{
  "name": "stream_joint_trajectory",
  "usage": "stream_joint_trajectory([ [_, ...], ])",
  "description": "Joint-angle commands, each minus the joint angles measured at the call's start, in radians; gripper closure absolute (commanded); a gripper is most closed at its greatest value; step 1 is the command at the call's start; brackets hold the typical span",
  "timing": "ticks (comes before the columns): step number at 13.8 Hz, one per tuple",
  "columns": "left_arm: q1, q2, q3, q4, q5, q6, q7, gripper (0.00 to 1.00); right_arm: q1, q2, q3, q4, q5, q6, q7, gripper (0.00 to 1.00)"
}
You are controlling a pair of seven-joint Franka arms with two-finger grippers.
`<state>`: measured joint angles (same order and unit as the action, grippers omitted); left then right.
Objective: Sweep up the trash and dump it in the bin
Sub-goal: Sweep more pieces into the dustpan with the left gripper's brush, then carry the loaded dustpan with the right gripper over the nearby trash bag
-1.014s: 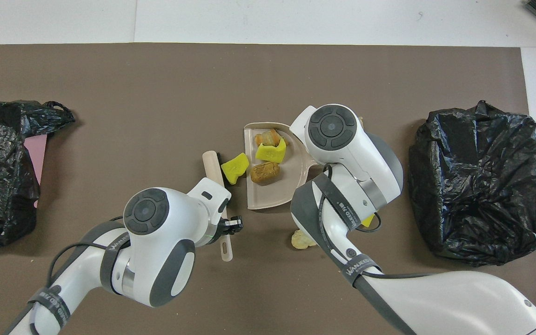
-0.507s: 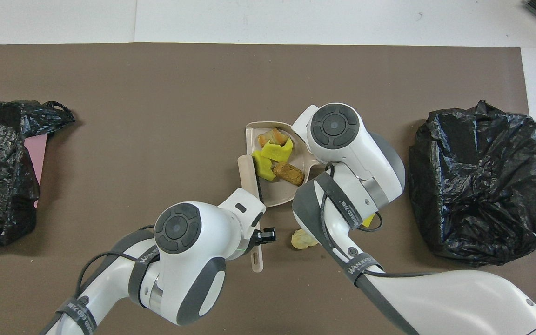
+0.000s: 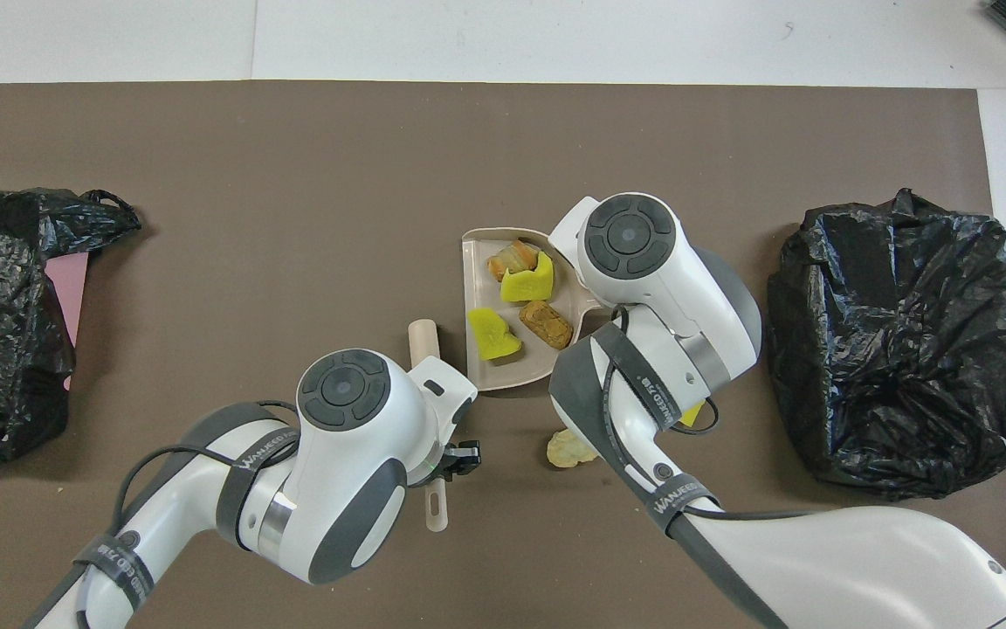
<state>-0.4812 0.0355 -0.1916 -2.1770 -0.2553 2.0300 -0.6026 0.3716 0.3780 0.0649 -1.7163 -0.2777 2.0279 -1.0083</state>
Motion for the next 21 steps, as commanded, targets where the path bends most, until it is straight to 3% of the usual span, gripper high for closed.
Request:
stream_joint_trajectory([
  [1, 0.026, -0.035, -0.006, 0.013, 0.068, -0.069, -0.066, 1.00, -0.016, -0.011, 0.006, -0.022, 0.015, 0.022, 0.030, 1.00],
  [6, -0.107, -0.138, -0.015, -0.099, 0.113, -0.039, -0.225, 1.00, -0.100, -0.056, 0.007, -0.019, 0.112, 0.011, -0.033, 1.00],
  [10, -0.266, -0.271, -0.017, -0.292, 0.113, 0.151, -0.385, 1.00, -0.197, -0.143, 0.007, -0.020, 0.135, -0.011, -0.146, 1.00],
  [15, -0.349, -0.279, -0.019, -0.409, 0.099, 0.344, -0.417, 1.00, -0.356, -0.246, 0.006, -0.020, 0.206, -0.066, -0.373, 1.00],
  [20, -0.347, -0.261, -0.019, -0.409, 0.094, 0.335, -0.405, 1.00, -0.539, -0.343, 0.004, -0.023, 0.209, -0.164, -0.553, 1.00],
  [21, -0.341, -0.255, -0.019, -0.406, 0.093, 0.335, -0.392, 0.56, -0.577, -0.359, 0.003, -0.038, 0.207, -0.175, -0.581, 1.00],
])
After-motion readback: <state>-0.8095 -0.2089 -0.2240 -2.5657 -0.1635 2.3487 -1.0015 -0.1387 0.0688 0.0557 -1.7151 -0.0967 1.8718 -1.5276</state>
